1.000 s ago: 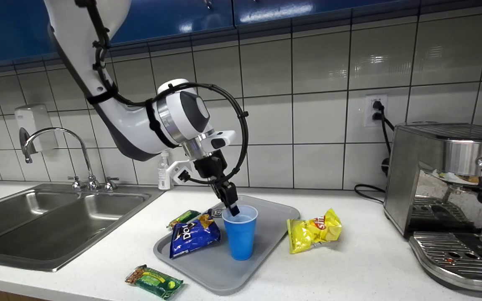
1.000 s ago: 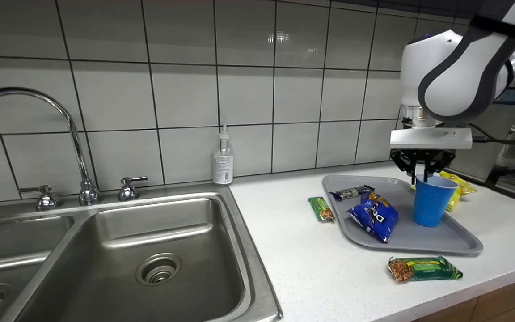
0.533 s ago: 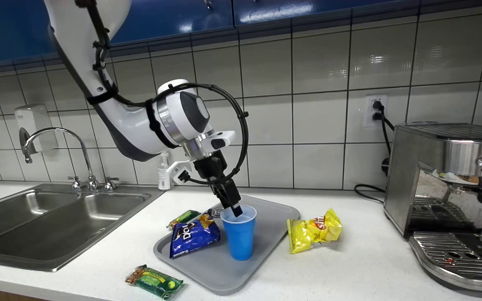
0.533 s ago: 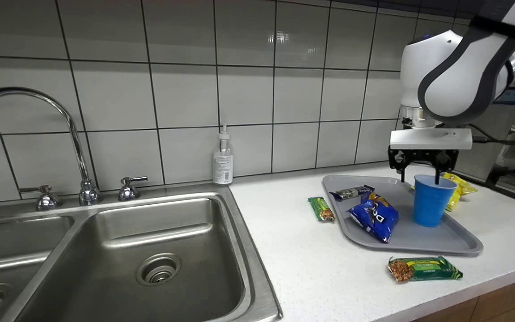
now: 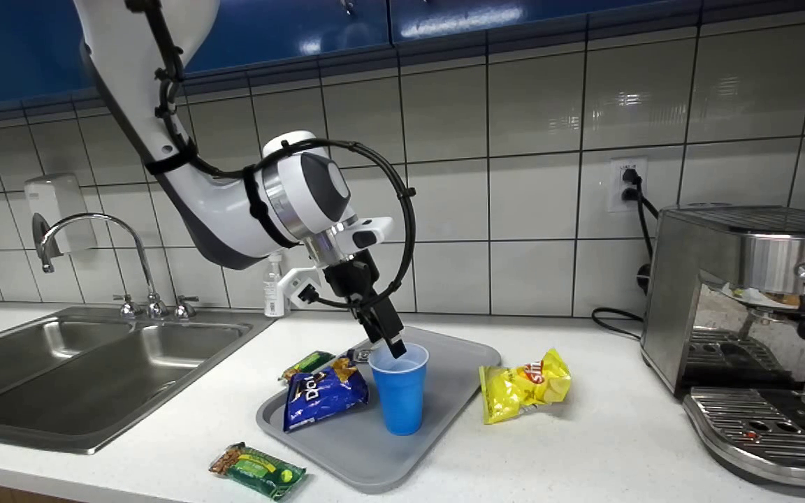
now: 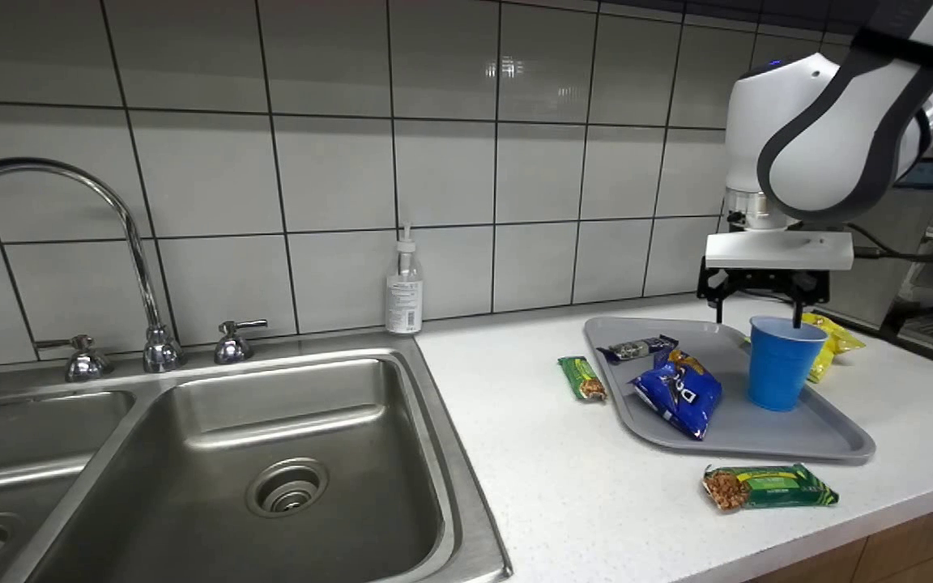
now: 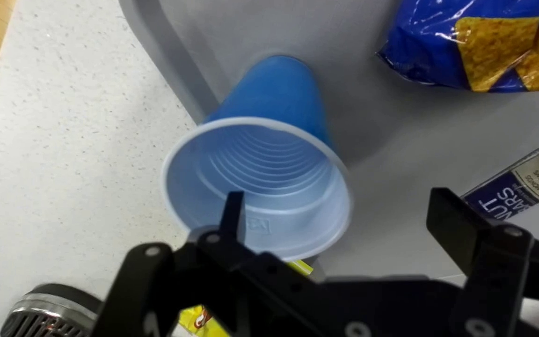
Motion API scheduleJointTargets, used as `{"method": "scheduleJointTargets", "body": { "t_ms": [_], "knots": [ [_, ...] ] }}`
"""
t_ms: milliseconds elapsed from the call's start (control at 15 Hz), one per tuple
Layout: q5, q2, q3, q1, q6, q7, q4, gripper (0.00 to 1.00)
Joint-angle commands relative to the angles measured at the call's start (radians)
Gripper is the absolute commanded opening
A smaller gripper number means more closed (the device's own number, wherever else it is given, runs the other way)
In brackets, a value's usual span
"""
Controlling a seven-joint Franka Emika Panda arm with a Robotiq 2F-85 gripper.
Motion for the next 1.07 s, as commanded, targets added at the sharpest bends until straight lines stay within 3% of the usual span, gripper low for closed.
{"method": "scheduleJointTargets", "body": {
  "t_ms": [0, 467, 1000],
  "knots": [
    [-0.009, -0.042, -0.007, -0.002, 0.025, -0.015, -0.025, 1.0],
    [-0.006, -0.136, 0.002, -0.019, 0.088, -0.06, -0.082, 1.0],
    [0.017, -0.25, 0.004, -0.009, 0.153, -0.206, -0.2, 1.0]
  ]
}}
